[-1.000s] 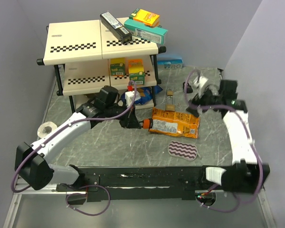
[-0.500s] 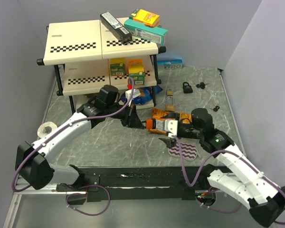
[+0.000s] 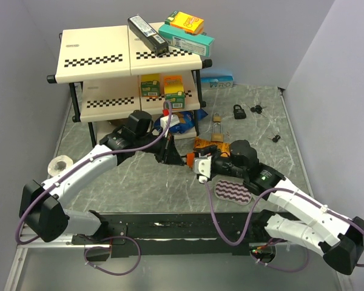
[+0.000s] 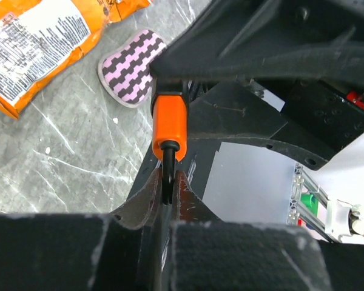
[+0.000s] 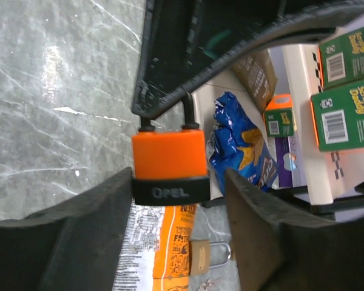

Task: Lock with the key
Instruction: Place the lock at the center of the board.

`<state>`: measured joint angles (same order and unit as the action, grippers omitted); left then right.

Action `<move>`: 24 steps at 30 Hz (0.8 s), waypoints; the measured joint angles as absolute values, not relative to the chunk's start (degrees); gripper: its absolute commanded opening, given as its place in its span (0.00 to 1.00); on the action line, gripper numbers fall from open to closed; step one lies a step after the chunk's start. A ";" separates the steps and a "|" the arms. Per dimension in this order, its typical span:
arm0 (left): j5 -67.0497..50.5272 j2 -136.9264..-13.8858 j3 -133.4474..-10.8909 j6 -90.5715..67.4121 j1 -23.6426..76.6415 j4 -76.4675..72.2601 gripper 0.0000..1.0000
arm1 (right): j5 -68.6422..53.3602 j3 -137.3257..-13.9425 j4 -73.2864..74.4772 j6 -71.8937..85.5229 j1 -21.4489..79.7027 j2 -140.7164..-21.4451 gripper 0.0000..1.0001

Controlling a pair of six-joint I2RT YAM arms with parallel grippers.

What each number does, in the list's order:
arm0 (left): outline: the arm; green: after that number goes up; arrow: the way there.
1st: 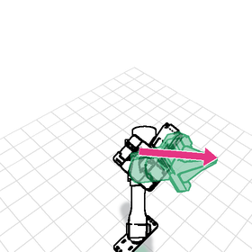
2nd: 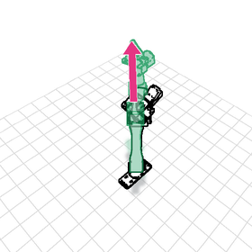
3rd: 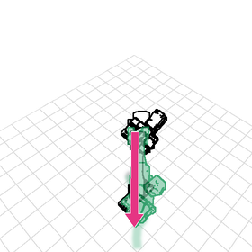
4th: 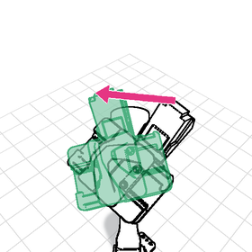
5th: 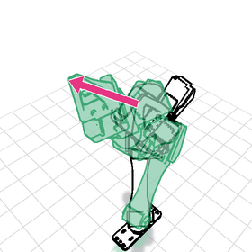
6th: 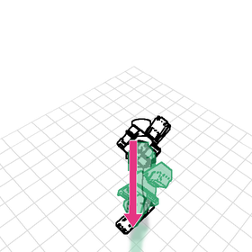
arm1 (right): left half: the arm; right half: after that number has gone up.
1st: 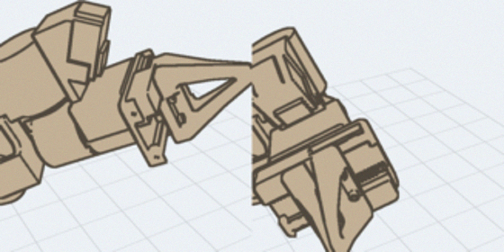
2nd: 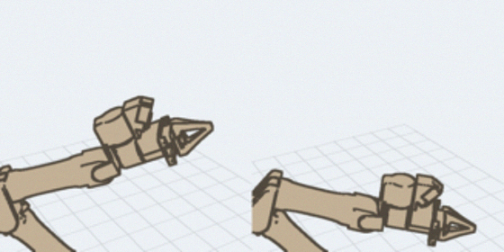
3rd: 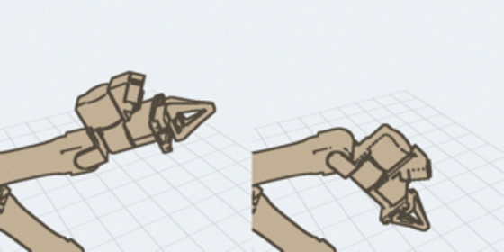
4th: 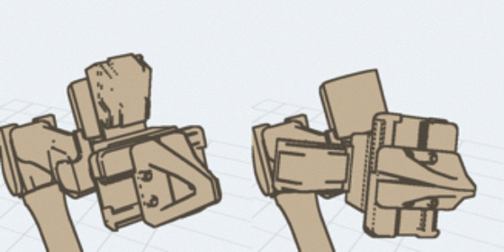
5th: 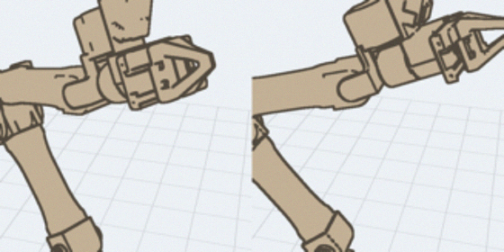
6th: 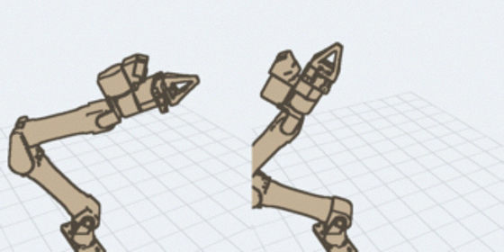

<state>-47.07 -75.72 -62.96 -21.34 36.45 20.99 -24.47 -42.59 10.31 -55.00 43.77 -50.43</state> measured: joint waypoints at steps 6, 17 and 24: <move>-46.22 -75.70 -62.96 -21.34 36.47 20.69 0.01 | -24.38 -42.59 10.35 -56.99 44.82 -51.64 0.59; -44.93 -75.77 -62.89 -21.96 36.80 20.88 0.01 | -23.38 -42.74 10.37 -58.41 45.23 -52.88 0.53; -44.51 -75.85 -62.89 -21.71 36.91 21.04 0.30 | -23.24 -43.07 10.87 -58.19 45.23 -53.15 0.04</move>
<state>-44.51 -75.85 -62.89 -21.71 36.91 21.04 -23.24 -43.07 10.87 -58.19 45.23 -53.15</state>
